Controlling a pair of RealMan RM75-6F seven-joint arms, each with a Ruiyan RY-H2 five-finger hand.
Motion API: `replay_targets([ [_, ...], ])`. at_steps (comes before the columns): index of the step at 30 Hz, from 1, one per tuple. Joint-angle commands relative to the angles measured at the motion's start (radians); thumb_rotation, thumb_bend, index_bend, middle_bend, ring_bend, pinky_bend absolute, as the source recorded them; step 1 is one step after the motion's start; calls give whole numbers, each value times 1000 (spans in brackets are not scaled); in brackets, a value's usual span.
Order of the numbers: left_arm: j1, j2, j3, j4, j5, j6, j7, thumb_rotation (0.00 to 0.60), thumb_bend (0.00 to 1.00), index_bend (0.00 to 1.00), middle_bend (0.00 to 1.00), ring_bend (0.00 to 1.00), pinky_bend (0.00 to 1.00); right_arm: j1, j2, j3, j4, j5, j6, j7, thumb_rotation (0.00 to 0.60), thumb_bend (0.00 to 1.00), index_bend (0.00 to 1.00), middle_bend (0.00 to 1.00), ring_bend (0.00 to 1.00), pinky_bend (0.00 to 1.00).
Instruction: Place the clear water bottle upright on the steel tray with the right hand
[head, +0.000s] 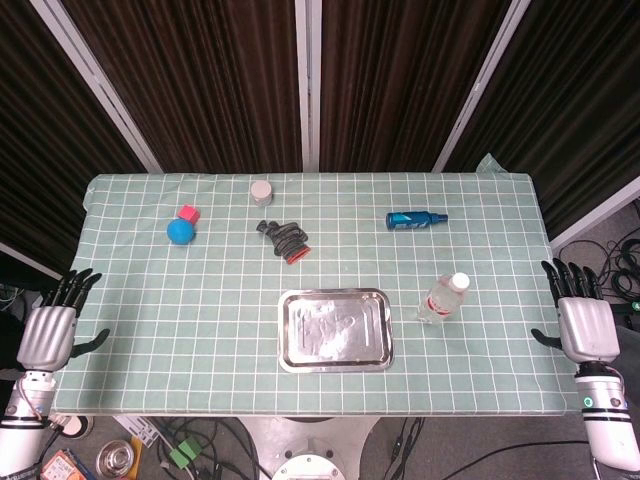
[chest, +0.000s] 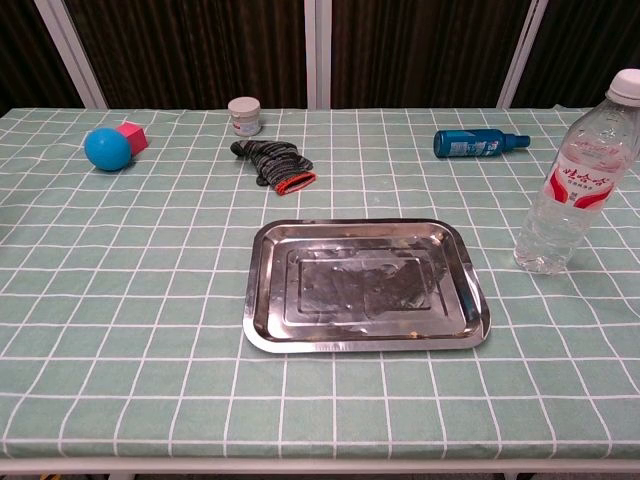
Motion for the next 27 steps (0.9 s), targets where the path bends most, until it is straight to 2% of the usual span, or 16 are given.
replay_targets([
  [1, -7, -7, -8, 6, -2, -2, -4, 600, 229, 162, 180, 87, 190, -1, -1, 4, 1, 0, -7, 4, 600, 0, 0, 48, 0, 0],
  [5, -13, -14, -13, 1, 1, 3, 1, 600, 229, 162, 180, 87, 191, -14, 1, 3, -6, -3, -7, 23, 600, 0, 0, 49, 0, 0],
  [11, -4, -9, -2, -13, 3, 10, 19, 600, 230, 162, 180, 87, 190, -30, -2, -1, -11, 13, -72, 178, 600, 0, 0, 50, 0, 0],
  [14, -5, -6, -7, -11, -4, 8, 13, 600, 229, 162, 180, 87, 190, -26, -49, 19, 28, -13, -123, 448, 600, 0, 0, 40, 0, 0],
  [18, -3, -1, -6, -11, -8, 8, 7, 600, 229, 162, 180, 87, 191, -22, -166, 70, 142, -81, -125, 963, 600, 0, 0, 37, 0, 0],
  [19, -1, -1, -4, -9, -8, 8, 6, 600, 229, 163, 180, 87, 191, -19, -191, 76, 170, -87, -128, 1034, 600, 0, 0, 38, 0, 0],
  [21, 1, -2, 0, -4, -8, 6, 5, 600, 229, 163, 180, 87, 191, -6, -242, 80, 233, -108, -133, 1127, 600, 0, 0, 39, 0, 0],
  [27, 1, -1, 4, -2, 4, 13, 13, 600, 229, 163, 180, 87, 190, 25, -330, 65, 323, -140, -176, 1241, 600, 0, 0, 37, 0, 0],
])
